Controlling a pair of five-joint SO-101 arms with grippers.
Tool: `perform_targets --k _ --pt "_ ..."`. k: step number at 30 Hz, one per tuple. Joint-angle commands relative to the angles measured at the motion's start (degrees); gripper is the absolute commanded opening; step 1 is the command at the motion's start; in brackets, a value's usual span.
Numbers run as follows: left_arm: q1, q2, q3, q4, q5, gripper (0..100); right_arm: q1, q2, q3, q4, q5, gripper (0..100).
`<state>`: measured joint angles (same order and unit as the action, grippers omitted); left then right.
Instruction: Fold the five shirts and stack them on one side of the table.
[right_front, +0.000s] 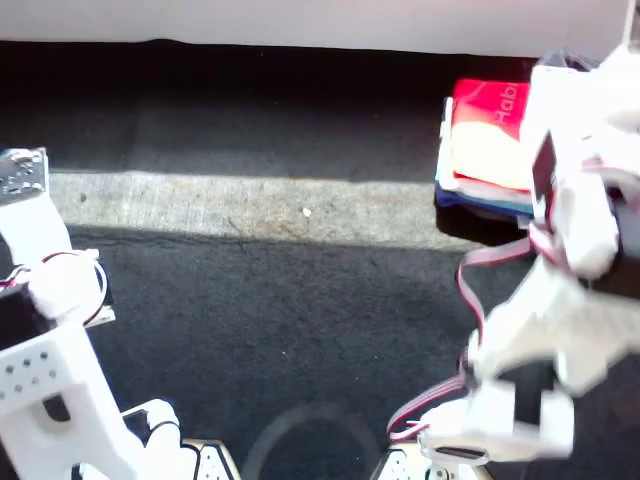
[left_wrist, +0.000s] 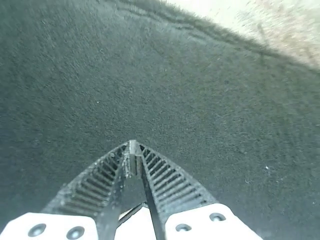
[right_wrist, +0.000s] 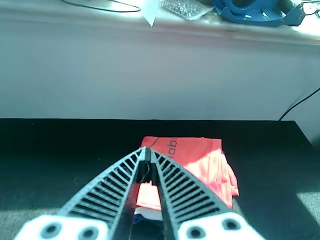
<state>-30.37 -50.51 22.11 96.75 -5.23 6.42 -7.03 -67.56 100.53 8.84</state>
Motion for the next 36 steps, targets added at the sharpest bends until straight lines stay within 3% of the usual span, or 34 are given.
perform_targets --k 1,5,10,14,21,26,29,32,36 --pt "1.1 -4.88 -6.29 1.67 -0.09 1 0.22 -18.51 25.27 0.48 -0.62 0.8" --pt "6.73 -11.91 -4.18 1.67 -0.09 1 0.22 -31.78 49.89 0.22 -0.62 0.9" --pt "9.01 -20.79 9.01 1.23 -0.09 1 0.48 -43.82 72.84 -3.91 -1.05 0.9" --pt "9.1 -29.67 22.37 -5.89 -0.09 1 0.31 -53.93 89.1 -8.84 -1.05 0.9" --pt "9.1 -48.04 50.33 -25.49 0.18 1 0.4 -72.92 123.12 -22.46 -1.14 0.8" --pt "9.19 -53.76 59.82 -27.78 0.97 1 0.22 -89.01 141.14 -27.74 -1.14 0.7" --pt "9.36 -52.97 60.7 -27.96 6.33 1 0.13 -98.95 148.88 -28.97 -1.14 0.7" --pt "14.64 -53.23 60.88 -27.69 9.49 1 0.13 -96.66 153.63 -30.29 -1.14 0.7" --pt "27.91 -53.23 64.31 -28.04 9.85 1 0.13 -95.69 157.76 -30.2 -1.14 0.7"
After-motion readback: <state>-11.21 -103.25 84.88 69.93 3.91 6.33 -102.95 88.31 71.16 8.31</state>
